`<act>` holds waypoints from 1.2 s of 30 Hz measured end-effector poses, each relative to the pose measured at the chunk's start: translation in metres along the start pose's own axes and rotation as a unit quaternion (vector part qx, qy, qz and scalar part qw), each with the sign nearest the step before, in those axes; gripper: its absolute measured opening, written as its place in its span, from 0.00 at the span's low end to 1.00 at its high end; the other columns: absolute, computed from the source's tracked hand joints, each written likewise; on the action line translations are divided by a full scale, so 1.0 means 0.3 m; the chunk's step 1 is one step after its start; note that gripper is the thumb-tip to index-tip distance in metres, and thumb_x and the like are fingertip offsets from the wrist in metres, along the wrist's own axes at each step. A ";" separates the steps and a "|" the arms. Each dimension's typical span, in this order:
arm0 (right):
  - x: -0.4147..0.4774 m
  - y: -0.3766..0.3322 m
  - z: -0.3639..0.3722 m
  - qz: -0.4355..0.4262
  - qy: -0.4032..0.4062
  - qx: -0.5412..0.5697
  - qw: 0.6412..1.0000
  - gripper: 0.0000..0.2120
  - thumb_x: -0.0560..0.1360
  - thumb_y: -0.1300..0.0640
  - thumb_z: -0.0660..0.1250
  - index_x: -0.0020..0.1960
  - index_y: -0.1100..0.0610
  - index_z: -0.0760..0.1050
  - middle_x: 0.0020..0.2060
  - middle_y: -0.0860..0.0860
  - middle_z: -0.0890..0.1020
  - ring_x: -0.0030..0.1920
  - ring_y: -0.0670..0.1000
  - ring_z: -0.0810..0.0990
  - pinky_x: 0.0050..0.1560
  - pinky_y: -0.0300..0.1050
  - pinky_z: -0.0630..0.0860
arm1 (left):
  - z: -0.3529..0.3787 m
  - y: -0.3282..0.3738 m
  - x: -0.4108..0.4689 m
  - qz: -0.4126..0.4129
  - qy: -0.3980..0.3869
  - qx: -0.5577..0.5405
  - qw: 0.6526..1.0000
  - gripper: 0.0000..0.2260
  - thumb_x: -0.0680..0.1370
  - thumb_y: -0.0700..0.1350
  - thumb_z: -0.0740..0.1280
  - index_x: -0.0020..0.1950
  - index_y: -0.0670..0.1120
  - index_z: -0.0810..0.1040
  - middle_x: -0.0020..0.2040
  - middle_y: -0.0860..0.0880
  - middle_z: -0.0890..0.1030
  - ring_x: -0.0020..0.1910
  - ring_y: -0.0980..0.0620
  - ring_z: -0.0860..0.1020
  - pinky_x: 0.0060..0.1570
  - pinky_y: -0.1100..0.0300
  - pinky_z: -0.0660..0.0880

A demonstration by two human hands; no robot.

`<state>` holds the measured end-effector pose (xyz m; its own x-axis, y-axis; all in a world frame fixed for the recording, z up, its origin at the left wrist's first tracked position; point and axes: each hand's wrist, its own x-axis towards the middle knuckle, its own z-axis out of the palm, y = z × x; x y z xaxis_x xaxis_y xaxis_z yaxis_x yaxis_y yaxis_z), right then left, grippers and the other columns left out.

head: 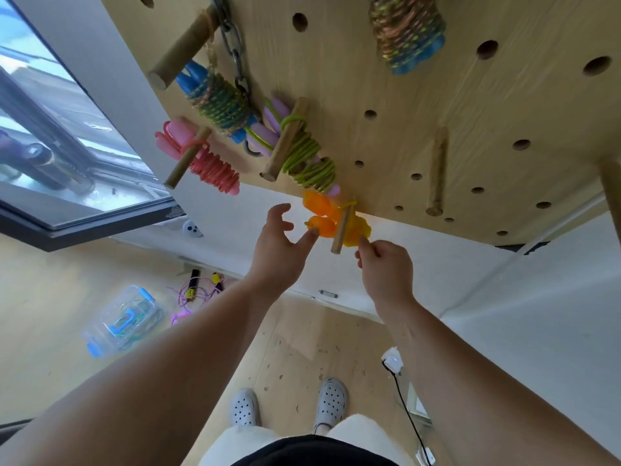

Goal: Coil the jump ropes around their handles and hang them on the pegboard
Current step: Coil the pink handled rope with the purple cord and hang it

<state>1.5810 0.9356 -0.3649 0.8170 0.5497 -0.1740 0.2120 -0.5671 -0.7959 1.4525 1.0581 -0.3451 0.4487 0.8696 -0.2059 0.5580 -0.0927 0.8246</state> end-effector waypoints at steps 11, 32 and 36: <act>-0.296 -0.016 0.375 0.101 -0.183 0.018 0.978 0.06 0.78 0.48 0.68 0.49 0.50 0.78 0.44 0.45 0.81 0.45 0.48 0.80 0.40 0.42 0.75 | -0.388 -0.540 -0.158 -0.171 -0.001 -0.023 0.985 0.17 0.76 0.50 0.71 0.64 0.56 0.72 0.55 0.51 0.78 0.49 0.46 0.80 0.48 0.46 0.80; -0.527 -0.212 1.720 0.139 -0.346 -0.106 0.922 0.11 0.75 0.46 0.72 0.53 0.51 0.77 0.47 0.47 0.78 0.45 0.48 0.77 0.44 0.44 0.75 | -1.238 -1.742 -0.009 -0.314 -0.022 0.024 0.949 0.19 0.78 0.54 0.71 0.67 0.53 0.72 0.61 0.48 0.77 0.53 0.47 0.79 0.44 0.55 0.73; -0.379 -0.001 2.058 0.124 -0.367 -0.127 0.913 0.10 0.74 0.46 0.73 0.50 0.50 0.78 0.47 0.47 0.79 0.47 0.51 0.80 0.47 0.47 0.77 | -1.082 -2.027 0.174 -0.322 -0.028 0.012 0.946 0.19 0.78 0.54 0.71 0.67 0.55 0.72 0.60 0.49 0.75 0.53 0.47 0.78 0.41 0.55 0.74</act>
<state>1.1571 1.2520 -0.7028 0.2979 0.5949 -0.7465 0.2626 -0.8029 -0.5351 0.9100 1.3172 -0.6864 0.0471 0.7227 -0.6896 0.7438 0.4354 0.5071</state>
